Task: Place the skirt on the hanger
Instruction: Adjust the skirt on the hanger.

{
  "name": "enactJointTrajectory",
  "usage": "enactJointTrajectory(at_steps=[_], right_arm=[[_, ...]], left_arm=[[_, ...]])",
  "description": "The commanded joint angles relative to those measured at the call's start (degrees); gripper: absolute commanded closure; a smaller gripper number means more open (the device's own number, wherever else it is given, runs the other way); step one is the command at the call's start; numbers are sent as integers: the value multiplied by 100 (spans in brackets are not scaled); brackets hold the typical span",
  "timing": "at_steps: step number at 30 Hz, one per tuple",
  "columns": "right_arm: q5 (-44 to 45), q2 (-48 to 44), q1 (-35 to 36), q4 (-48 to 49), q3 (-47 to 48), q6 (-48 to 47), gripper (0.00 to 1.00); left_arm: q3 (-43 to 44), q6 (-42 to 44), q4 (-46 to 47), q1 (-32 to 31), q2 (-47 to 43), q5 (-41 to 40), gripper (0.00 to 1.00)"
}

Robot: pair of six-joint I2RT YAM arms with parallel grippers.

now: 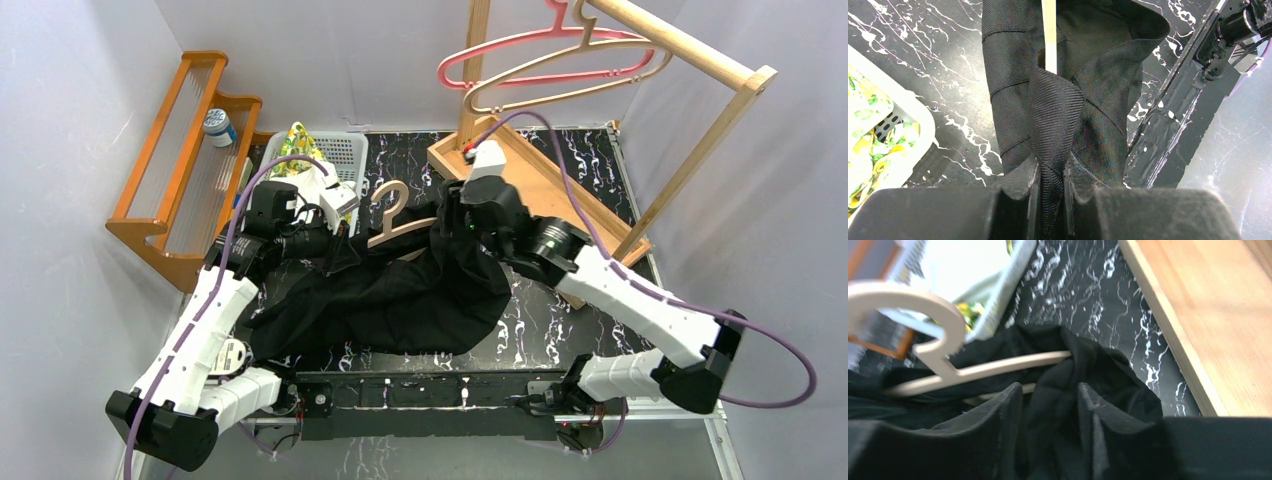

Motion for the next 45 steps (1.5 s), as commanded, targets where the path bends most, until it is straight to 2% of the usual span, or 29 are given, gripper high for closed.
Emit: enactJointTrajectory(at_steps=[1, 4, 10, 14, 18, 21, 24, 30, 36, 38, 45], right_arm=[[-362, 328, 4, -200, -85, -402, 43], [-458, 722, 17, -336, 66, -392, 41], [498, 1417, 46, -766, 610, -457, 41], [753, 1670, 77, -887, 805, -726, 40], [319, 1673, 131, -828, 834, -968, 35], [-378, 1364, 132, -315, 584, -1072, 29], [-533, 1088, 132, 42, 257, -996, 28], [135, 1254, 234, 96, 38, -1070, 36], [1152, 1647, 347, -10, 164, -1257, 37], [1403, 1674, 351, -92, 156, -1209, 44], [1901, 1552, 343, -211, 122, -1053, 81]], left_arm=[[76, -111, 189, 15, -118, 236, 100], [61, -116, 188, 15, -142, 254, 100], [33, -92, 155, 15, -162, 238, 100], [33, -98, 155, 15, -133, 211, 100], [37, -74, 146, 15, -110, 147, 100], [24, -51, 122, 15, -69, 124, 100], [35, -15, 57, 15, -44, 118, 100], [109, 1, 23, 15, -57, 290, 100], [145, -55, 71, 15, -101, 454, 100], [146, -72, 76, 10, -106, 439, 100], [156, -58, 54, 15, -102, 393, 100]])
